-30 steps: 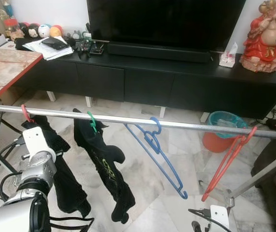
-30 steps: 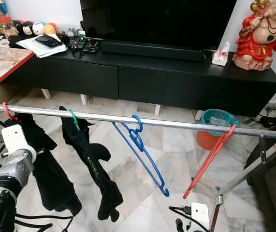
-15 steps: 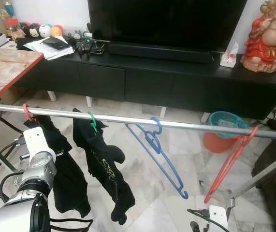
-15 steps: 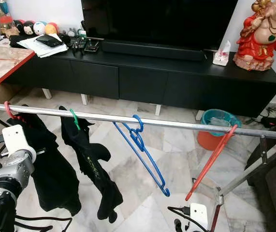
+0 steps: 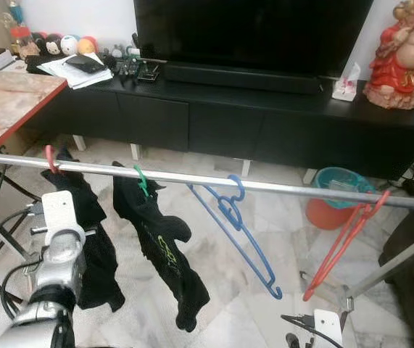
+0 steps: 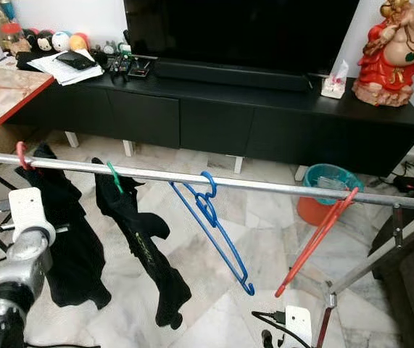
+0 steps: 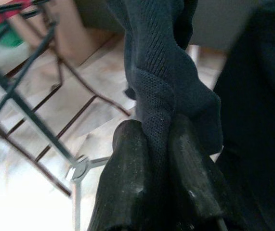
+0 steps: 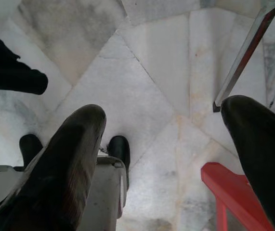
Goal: Hang hanger
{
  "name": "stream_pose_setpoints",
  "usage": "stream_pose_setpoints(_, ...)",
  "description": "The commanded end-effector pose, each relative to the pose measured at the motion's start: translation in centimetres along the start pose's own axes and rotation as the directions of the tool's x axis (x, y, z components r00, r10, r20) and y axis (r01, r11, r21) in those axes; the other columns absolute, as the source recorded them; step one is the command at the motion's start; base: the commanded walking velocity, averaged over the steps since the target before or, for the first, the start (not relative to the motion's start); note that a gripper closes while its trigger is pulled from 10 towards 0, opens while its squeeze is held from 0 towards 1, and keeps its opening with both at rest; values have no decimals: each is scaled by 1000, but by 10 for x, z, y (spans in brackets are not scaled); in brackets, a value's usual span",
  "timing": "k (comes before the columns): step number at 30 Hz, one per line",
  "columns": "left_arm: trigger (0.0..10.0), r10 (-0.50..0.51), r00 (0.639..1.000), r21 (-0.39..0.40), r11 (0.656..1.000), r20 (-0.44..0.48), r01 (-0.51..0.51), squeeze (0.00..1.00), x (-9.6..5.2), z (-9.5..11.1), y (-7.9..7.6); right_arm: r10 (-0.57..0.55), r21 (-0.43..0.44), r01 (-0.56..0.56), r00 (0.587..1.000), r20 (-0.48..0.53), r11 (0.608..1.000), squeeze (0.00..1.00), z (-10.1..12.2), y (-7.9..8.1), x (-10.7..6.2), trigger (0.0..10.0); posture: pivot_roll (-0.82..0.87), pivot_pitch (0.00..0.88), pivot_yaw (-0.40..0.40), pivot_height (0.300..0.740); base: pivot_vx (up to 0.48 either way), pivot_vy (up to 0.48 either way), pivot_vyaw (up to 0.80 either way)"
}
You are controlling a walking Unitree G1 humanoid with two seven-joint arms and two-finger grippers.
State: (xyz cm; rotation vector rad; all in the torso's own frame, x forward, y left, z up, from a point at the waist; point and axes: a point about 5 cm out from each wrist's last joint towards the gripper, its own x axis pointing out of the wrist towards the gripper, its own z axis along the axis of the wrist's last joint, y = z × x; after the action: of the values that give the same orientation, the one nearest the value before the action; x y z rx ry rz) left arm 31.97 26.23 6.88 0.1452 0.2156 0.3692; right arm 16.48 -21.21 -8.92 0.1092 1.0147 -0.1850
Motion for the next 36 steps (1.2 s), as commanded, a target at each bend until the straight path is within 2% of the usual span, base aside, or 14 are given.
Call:
stream_pose_setpoints(1, 10000, -80, 991, 57, 996, 111, 74, 0, -4, 11, -7, -7, 16, 7, 1000, -5, 1000, 0, -3, -1, 0, 10000, -103, 0, -19, 740, 0, 0, 0)
stream_pose_setpoints(6, 10000, -126, 985, 63, 991, 119, 119, 0, -29, -14, -1, -7, 12, 7, 1000, -5, 1000, 0, -3, -1, -1, 10000, -93, 0, -20, 740, 0, 0, 0)
stream_pose_setpoints(9, 10000, -131, 982, 57, 991, 132, 125, 0, -43, -22, 2, -7, 6, 7, 1000, -1, 1000, 0, -2, -2, 0, 10000, -83, 0, -25, 740, 0, 0, 0)
stream_pose_setpoints(15, 10000, -138, 975, 27, 990, 171, 136, 0, -54, -19, -4, -5, -11, 5, 1000, 18, 1000, 0, 5, -4, 0, 10000, -82, 0, -34, 740, 0, 0, 0)
stream_pose_setpoints(22, 10000, -141, 979, 2, 990, 144, 143, 0, -66, -23, -11, -12, -24, 13, 999, 41, 1000, 0, 17, -7, 1, 10000, -93, 0, -33, 740, 0, 0, 0)
stream_pose_setpoints(25, 10000, -128, 981, -23, 991, 143, 133, 0, -66, -23, -12, -18, -23, 20, 999, 48, 1000, 0, 20, -9, 1, 10000, -94, 0, -39, 740, 0, 0, 0)
stream_pose_setpoints(26, 10000, -124, 979, -30, 991, 161, 131, 0, -64, -20, -12, -23, -22, 24, 998, 51, 999, 0, 21, -9, 1, 10000, -94, 0, -39, 740, 0, 0, 0)
stream_pose_setpoints(28, 10000, -92, 959, -54, 992, 269, 110, 0, -54, 9, -16, -26, -24, 27, 998, 57, 999, 0, 24, -10, 1, 10000, -91, 0, -48, 740, 0, 0, 0)
stream_pose_setpoints(29, 10000, -82, 952, -59, 993, 294, 104, 0, -52, 17, -16, -25, -26, 27, 998, 59, 999, 0, 25, -11, 1, 10000, -90, 0, -49, 740, 0, 0, 0)
stream_pose_setpoints(34, 10000, -53, 924, -68, 994, 378, 85, 0, -43, 43, -20, -32, -23, 33, 997, 69, 999, 0, 28, -12, 1, 10000, -103, 0, -45, 740, 0, 0, 0)
stream_pose_setpoints(36, 10000, -67, 906, -53, 994, 418, 98, 0, -42, 55, -24, -56, 24, 54, 995, 85, 998, 0, 30, -13, 1, 10000, -120, 0, -33, 740, 0, 0, 0)
